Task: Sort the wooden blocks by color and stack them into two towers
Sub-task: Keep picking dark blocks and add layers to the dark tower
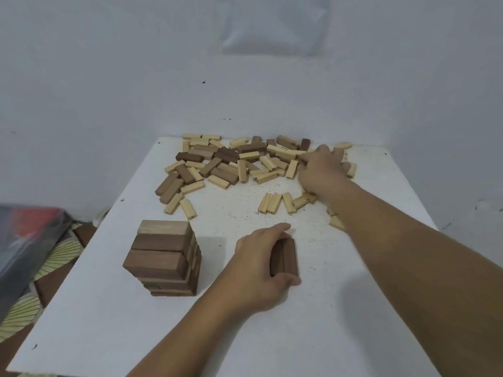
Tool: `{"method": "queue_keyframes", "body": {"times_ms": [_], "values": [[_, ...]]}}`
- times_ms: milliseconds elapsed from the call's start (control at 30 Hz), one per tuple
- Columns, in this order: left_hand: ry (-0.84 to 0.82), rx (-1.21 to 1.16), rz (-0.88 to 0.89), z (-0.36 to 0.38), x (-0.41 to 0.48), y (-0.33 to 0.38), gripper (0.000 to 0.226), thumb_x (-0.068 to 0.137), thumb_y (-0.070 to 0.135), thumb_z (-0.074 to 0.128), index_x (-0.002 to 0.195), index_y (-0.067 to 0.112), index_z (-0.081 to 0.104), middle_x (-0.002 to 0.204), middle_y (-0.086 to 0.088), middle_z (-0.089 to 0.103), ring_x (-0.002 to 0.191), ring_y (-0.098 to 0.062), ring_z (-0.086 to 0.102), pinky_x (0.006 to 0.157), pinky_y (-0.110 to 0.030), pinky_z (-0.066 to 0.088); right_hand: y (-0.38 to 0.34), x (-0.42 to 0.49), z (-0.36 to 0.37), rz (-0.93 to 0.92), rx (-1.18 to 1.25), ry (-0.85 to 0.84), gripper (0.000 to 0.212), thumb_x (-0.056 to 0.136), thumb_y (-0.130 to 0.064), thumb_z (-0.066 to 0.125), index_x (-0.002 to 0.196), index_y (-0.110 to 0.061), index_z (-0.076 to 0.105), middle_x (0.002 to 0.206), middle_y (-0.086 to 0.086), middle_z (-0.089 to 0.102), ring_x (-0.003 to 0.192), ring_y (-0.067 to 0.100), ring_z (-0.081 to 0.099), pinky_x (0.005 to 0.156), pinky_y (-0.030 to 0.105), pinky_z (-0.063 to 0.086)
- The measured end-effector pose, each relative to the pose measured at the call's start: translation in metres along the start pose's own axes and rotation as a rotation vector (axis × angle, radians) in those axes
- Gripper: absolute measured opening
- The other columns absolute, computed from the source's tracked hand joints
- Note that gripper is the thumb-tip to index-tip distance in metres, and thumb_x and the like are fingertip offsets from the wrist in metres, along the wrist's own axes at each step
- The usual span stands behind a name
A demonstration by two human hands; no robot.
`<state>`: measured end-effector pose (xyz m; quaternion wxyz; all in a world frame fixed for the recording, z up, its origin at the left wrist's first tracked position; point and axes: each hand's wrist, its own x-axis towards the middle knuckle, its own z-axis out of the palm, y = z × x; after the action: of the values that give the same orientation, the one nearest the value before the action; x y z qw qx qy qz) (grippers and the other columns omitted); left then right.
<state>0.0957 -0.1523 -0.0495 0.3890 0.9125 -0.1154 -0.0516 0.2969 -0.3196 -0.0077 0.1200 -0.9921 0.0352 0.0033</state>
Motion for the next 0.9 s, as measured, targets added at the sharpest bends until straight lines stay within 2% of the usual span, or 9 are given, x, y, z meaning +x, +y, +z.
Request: {"method": "queue_keyframes", "body": {"times_ms": [67, 233, 367, 433, 500, 567, 700, 833, 900], "values": [[-0.008, -0.005, -0.005, -0.001, 0.000, -0.001, 0.092, 0.079, 0.051, 0.082, 0.154, 0.047, 0.028, 0.146, 0.025, 0.041, 0.140, -0.014, 0.033, 0.112, -0.041, 0.040, -0.009, 0.007, 0.002, 0.027, -0.048, -0.036, 0.030, 0.095, -0.028, 0.052, 0.122, -0.022, 0.064, 0.130, 0.006, 0.041, 0.129, 0.034, 0.029, 0.101, 0.050, 0.033], [-0.019, -0.018, -0.014, 0.000, 0.001, -0.003, 0.093, 0.078, 0.052, 0.082, 0.153, 0.047, 0.029, 0.144, 0.025, 0.044, 0.140, -0.015, 0.034, 0.112, -0.044, 0.041, -0.017, 0.005, 0.000, 0.015, -0.090, -0.002, 0.024, 0.083, -0.012, 0.059, 0.107, -0.015, 0.065, 0.119, 0.005, 0.043, 0.125, 0.034, 0.032, 0.100, 0.049, 0.033], [-0.029, -0.033, -0.030, 0.001, 0.004, -0.004, 0.094, 0.075, 0.053, 0.082, 0.152, 0.049, 0.029, 0.141, 0.025, 0.045, 0.138, -0.016, 0.037, 0.110, -0.046, 0.043, -0.011, -0.001, -0.003, -0.016, -0.017, 0.034, 0.017, 0.083, -0.010, 0.067, 0.099, -0.013, 0.067, 0.095, -0.001, 0.039, 0.116, 0.031, 0.037, 0.094, 0.044, 0.040], [-0.027, -0.045, -0.035, 0.001, 0.005, -0.005, 0.094, 0.074, 0.051, 0.083, 0.152, 0.048, 0.030, 0.140, 0.026, 0.046, 0.137, -0.015, 0.038, 0.109, -0.045, 0.043, -0.008, -0.005, -0.002, -0.062, -0.064, 0.036, 0.014, 0.080, -0.010, 0.066, 0.093, -0.015, 0.069, 0.098, 0.000, 0.048, 0.112, 0.029, 0.038, 0.087, 0.042, 0.038], [-0.031, -0.055, -0.042, 0.001, 0.005, -0.005, 0.094, 0.074, 0.049, 0.084, 0.151, 0.048, 0.031, 0.139, 0.027, 0.046, 0.136, -0.015, 0.038, 0.109, -0.044, 0.044, -0.006, -0.010, -0.002, -0.090, -0.077, 0.030, 0.012, 0.080, -0.012, 0.066, 0.091, -0.017, 0.068, 0.094, 0.002, 0.051, 0.113, 0.028, 0.039, 0.090, 0.044, 0.041], [-0.032, -0.056, -0.043, 0.001, 0.005, -0.005, 0.094, 0.074, 0.048, 0.085, 0.151, 0.047, 0.032, 0.138, 0.027, 0.047, 0.135, -0.015, 0.039, 0.109, -0.043, 0.044, -0.003, -0.018, -0.004, -0.095, -0.054, 0.012, 0.014, 0.079, -0.014, 0.065, 0.092, -0.016, 0.065, 0.084, 0.000, 0.044, 0.114, 0.029, 0.043, 0.095, 0.047, 0.044], [-0.028, -0.063, -0.046, 0.000, 0.005, -0.004, 0.093, 0.073, 0.048, 0.086, 0.151, 0.047, 0.033, 0.137, 0.027, 0.048, 0.134, -0.013, 0.041, 0.108, -0.041, 0.045, -0.001, -0.034, -0.011, -0.058, 0.148, 0.074, 0.016, 0.074, -0.019, 0.066, 0.088, -0.014, 0.063, 0.088, 0.004, 0.060, 0.102, 0.030, 0.056, 0.088, 0.046, 0.052], [-0.019, -0.061, -0.033, 0.000, 0.005, -0.005, 0.093, 0.074, 0.047, 0.086, 0.151, 0.044, 0.034, 0.137, 0.025, 0.050, 0.134, -0.012, 0.041, 0.109, -0.038, 0.043, 0.013, -0.070, -0.027, 0.055, 0.393, 0.175, 0.035, 0.075, -0.018, 0.068, 0.108, -0.016, 0.057, 0.090, 0.000, 0.056, 0.086, 0.027, 0.061, 0.076, 0.039, 0.055], [-0.015, -0.062, -0.033, 0.000, 0.004, -0.006, 0.093, 0.074, 0.048, 0.086, 0.151, 0.046, 0.034, 0.137, 0.026, 0.049, 0.134, -0.012, 0.040, 0.108, -0.037, 0.042, 0.022, -0.102, -0.029, 0.089, 0.481, 0.201, 0.031, 0.084, -0.030, 0.071, 0.111, -0.023, 0.057, 0.092, 0.000, 0.062, 0.079, 0.022, 0.063, 0.073, 0.037, 0.055]]}}
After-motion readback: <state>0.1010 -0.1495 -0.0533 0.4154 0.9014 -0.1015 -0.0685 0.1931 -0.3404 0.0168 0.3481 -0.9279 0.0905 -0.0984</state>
